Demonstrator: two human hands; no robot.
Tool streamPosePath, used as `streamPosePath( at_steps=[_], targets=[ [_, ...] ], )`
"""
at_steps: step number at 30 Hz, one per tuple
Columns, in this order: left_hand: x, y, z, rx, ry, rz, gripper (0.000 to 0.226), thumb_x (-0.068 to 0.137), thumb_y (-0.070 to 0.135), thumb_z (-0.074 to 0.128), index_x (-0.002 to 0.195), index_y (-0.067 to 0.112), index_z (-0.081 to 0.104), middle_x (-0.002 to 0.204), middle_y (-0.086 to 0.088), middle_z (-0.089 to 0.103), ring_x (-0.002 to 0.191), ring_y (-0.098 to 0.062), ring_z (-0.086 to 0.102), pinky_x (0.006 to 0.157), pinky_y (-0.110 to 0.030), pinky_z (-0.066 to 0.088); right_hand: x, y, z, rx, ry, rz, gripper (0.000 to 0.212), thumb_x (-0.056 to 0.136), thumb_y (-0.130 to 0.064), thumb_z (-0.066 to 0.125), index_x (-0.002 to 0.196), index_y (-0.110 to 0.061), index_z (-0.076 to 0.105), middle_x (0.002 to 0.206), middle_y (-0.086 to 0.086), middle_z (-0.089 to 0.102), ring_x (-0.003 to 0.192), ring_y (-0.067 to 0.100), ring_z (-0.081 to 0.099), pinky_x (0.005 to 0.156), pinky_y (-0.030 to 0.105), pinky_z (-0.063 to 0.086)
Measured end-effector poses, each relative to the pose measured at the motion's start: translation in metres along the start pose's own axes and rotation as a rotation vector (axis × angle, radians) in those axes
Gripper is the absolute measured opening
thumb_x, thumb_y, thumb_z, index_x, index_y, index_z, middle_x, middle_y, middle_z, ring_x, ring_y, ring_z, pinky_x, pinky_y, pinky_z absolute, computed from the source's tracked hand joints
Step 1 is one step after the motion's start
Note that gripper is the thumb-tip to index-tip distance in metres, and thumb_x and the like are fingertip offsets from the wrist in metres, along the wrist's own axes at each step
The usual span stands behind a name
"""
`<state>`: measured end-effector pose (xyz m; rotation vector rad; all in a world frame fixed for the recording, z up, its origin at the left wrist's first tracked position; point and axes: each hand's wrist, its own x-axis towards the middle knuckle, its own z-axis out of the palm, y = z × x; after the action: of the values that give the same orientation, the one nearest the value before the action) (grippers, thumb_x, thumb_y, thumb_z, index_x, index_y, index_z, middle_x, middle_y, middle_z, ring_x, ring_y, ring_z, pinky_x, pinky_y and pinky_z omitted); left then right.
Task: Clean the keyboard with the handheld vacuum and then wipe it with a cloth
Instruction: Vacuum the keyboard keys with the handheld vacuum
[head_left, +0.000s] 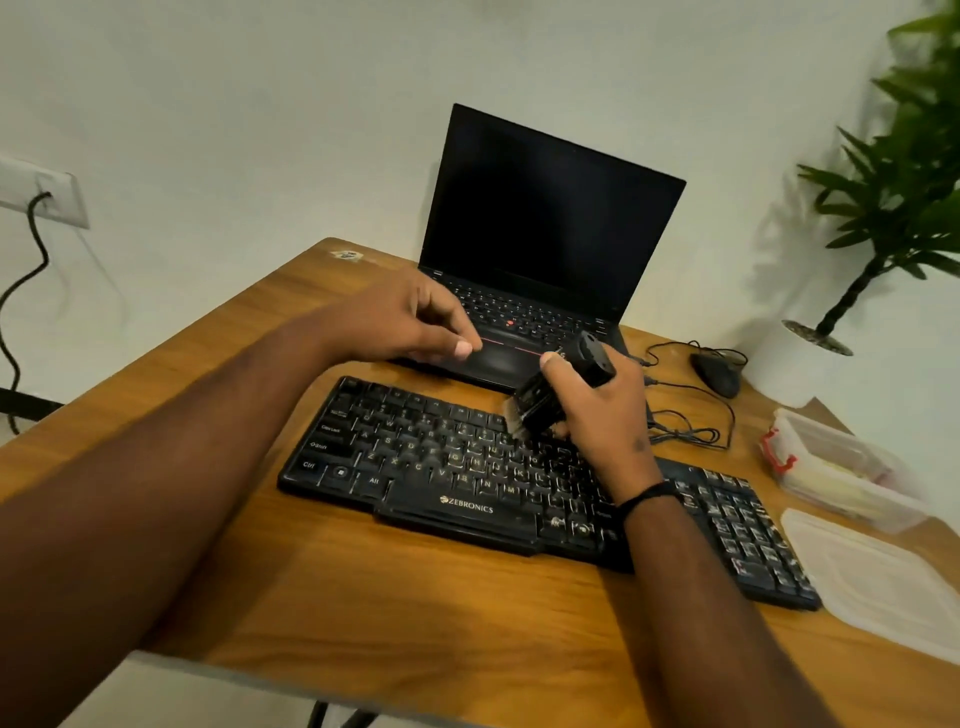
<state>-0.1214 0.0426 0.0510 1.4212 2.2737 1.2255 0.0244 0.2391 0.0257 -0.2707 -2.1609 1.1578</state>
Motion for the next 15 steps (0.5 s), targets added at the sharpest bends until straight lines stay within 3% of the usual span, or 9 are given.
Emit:
streamPosePath(
  at_steps=[2,4,6,7,9,11,13,15],
  targets=[
    [-0.004,0.001,0.002,0.096,-0.171,0.001,0.035,0.082,0.032,0.083,0.115,0.024,0.073,0.104,0.012,0.073,0.094,-0.001,0.067,0.079,-0.017,0.049,0.001,0.0,-0.002,-0.018,-0.055,-0.013,0.032,0.088,-0.024,0.068,0.078,0.003,0.053,0.078,0.026,0.06,0.073,0.046,0.061,0.051,0.042,0.051],
    [-0.015,0.008,0.0,0.186,-0.366,-0.033,0.086,0.061,0.055,0.09,0.137,0.033,0.058,0.125,0.025,0.058,0.108,0.008,0.057,0.086,-0.013,0.044,0.002,0.0,-0.002,-0.05,-0.08,-0.046,0.033,0.089,-0.021,0.068,0.077,0.005,0.052,0.078,0.029,0.058,0.071,0.048,0.06,0.048,0.042,0.05],
    [-0.024,0.018,0.0,0.315,-0.552,-0.133,0.132,0.041,0.061,0.094,0.154,0.039,0.029,0.14,0.025,0.038,0.126,0.003,0.04,0.103,-0.023,0.039,0.002,0.0,-0.001,-0.079,-0.07,-0.068,0.035,0.088,-0.024,0.068,0.078,0.005,0.05,0.078,0.029,0.057,0.074,0.049,0.06,0.05,0.052,0.051],
    [-0.027,0.022,0.004,0.4,-0.624,-0.173,0.144,0.04,0.059,0.095,0.158,0.04,0.015,0.145,0.022,0.029,0.134,-0.004,0.031,0.111,-0.031,0.035,0.001,0.0,-0.001,-0.085,-0.066,-0.067,0.036,0.087,-0.025,0.067,0.079,0.005,0.05,0.079,0.029,0.057,0.077,0.049,0.06,0.051,0.055,0.052],
    [-0.028,0.026,0.018,0.553,-0.691,-0.176,0.149,0.045,0.059,0.095,0.158,0.042,-0.001,0.155,0.018,0.015,0.145,-0.013,0.015,0.12,-0.046,0.028,0.0,-0.001,-0.002,-0.083,-0.07,-0.06,0.037,0.086,-0.025,0.068,0.081,0.007,0.049,0.081,0.03,0.056,0.08,0.05,0.06,0.051,0.055,0.052],
    [-0.025,0.024,0.027,0.621,-0.683,-0.156,0.149,0.045,0.063,0.093,0.158,0.043,-0.003,0.157,0.017,0.01,0.15,-0.019,0.008,0.12,-0.054,0.027,0.001,-0.002,-0.006,-0.093,-0.107,-0.065,0.039,0.083,-0.025,0.068,0.08,0.009,0.05,0.077,0.029,0.056,0.073,0.047,0.059,0.048,0.04,0.051],
    [-0.023,0.019,0.029,0.625,-0.669,-0.151,0.15,0.042,0.066,0.092,0.158,0.041,0.0,0.153,0.017,0.014,0.148,-0.019,0.01,0.118,-0.055,0.029,0.0,-0.005,-0.008,-0.074,-0.155,-0.054,0.037,0.079,-0.026,0.068,0.079,0.008,0.054,0.072,0.023,0.057,0.065,0.036,0.06,0.044,0.023,0.045],
    [-0.025,0.017,0.028,0.613,-0.653,-0.145,0.147,0.043,0.064,0.093,0.158,0.039,0.004,0.149,0.016,0.019,0.139,-0.012,0.016,0.116,-0.052,0.034,-0.001,-0.005,-0.006,-0.08,-0.163,-0.054,0.035,0.085,-0.026,0.07,0.082,0.006,0.055,0.077,0.024,0.061,0.069,0.035,0.065,0.045,0.021,0.046]
  ],
)
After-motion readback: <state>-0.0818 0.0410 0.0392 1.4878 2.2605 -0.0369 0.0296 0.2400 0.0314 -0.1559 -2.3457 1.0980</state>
